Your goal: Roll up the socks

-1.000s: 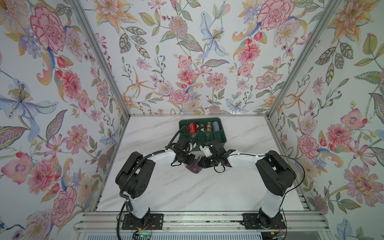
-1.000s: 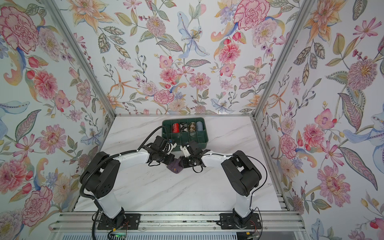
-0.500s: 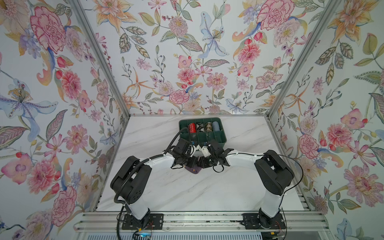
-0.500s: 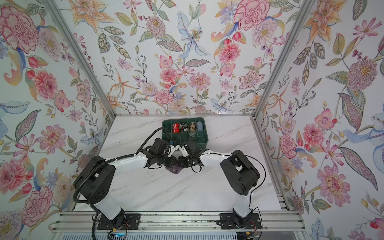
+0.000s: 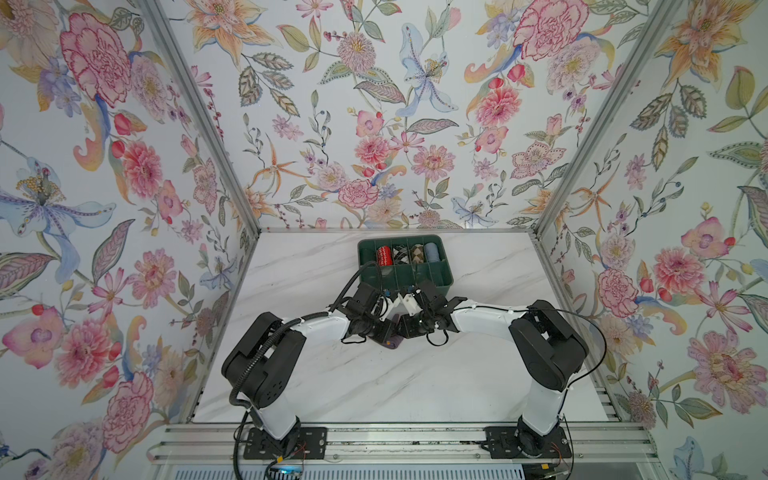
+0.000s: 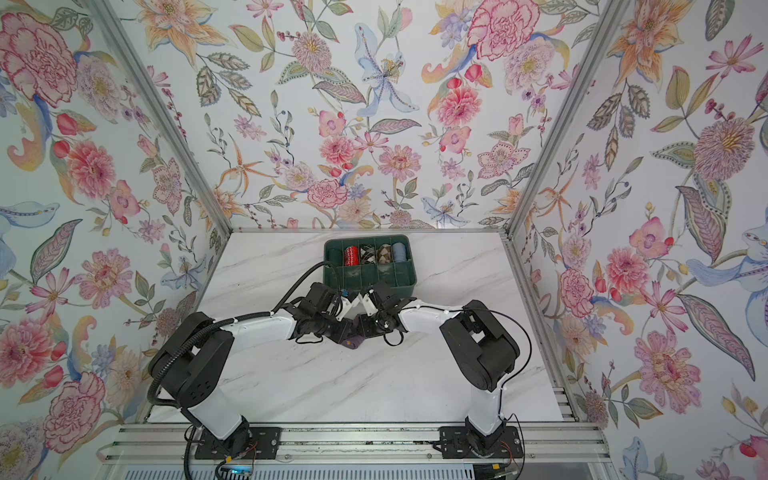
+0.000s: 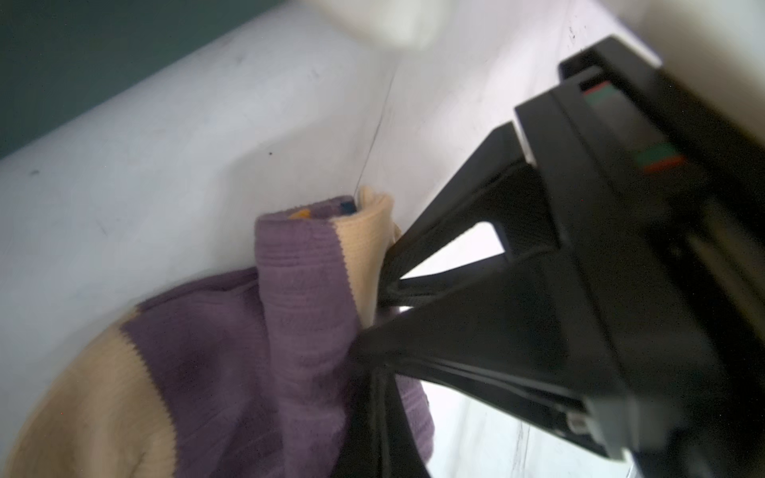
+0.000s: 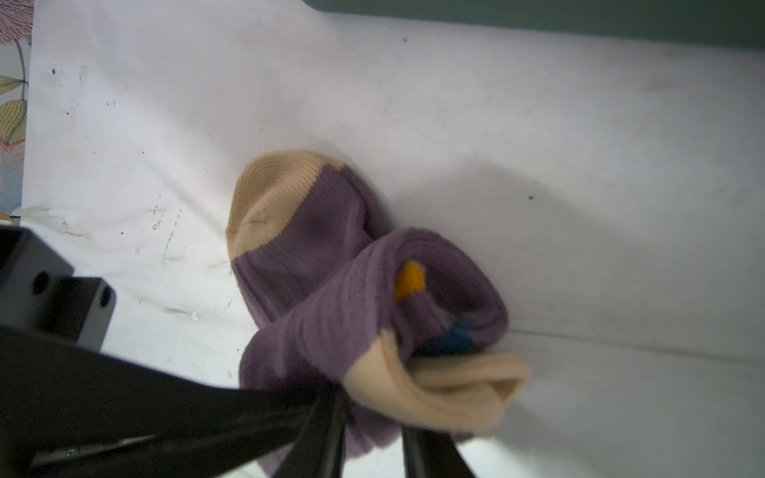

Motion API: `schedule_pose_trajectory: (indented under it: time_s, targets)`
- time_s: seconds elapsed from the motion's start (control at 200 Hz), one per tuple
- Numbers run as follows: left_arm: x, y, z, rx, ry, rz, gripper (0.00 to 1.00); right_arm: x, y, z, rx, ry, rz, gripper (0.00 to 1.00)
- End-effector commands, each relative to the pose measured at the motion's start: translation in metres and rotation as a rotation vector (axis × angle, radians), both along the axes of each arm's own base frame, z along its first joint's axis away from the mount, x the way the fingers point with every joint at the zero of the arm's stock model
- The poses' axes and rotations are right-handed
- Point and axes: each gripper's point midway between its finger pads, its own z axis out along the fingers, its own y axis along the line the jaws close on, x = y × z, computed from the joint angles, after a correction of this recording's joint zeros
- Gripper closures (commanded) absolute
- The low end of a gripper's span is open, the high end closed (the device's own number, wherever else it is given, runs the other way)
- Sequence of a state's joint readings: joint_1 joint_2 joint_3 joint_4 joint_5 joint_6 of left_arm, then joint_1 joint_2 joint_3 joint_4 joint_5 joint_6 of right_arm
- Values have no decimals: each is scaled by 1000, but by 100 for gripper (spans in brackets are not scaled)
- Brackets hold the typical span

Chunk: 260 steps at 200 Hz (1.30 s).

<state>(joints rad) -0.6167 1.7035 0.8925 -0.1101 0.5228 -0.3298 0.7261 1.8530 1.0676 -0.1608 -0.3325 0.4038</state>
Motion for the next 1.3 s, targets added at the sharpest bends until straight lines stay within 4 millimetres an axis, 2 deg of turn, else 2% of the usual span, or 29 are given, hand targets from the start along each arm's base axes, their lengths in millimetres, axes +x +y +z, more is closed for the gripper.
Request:
schedule_pose_trajectory:
  time_s: [0.0, 0.18, 0.36, 0.415, 0.43, 0.49, 0.665, 0.796, 1.296]
  targets:
    - [-22, 25, -39, 128, 96, 12, 100, -33, -38, -39, -181, 125, -13, 74]
    - [-23, 29, -51, 118, 116, 30, 100, -28, -34, -17, -82, 96, -31, 71]
    - [-24, 32, -58, 116, 130, 34, 100, -27, -33, 13, 112, 96, -78, 66]
    - [-24, 34, -60, 117, 134, 40, 100, -32, -31, 20, 172, 107, -77, 64]
    - [-23, 35, -61, 117, 135, 42, 100, -26, -37, 22, 190, 110, -105, 64]
    - [-23, 38, -62, 112, 140, 51, 100, -26, -38, 25, 246, 126, -121, 63]
    - [-20, 50, -65, 113, 139, 88, 100, -29, -35, 23, 343, 176, -155, 62]
    - [-19, 51, -63, 87, 133, 98, 100, -28, -29, 19, 375, 197, -172, 62]
    - [-22, 58, -72, -1, 163, 158, 100, -27, -14, 3, 397, 231, -222, 62]
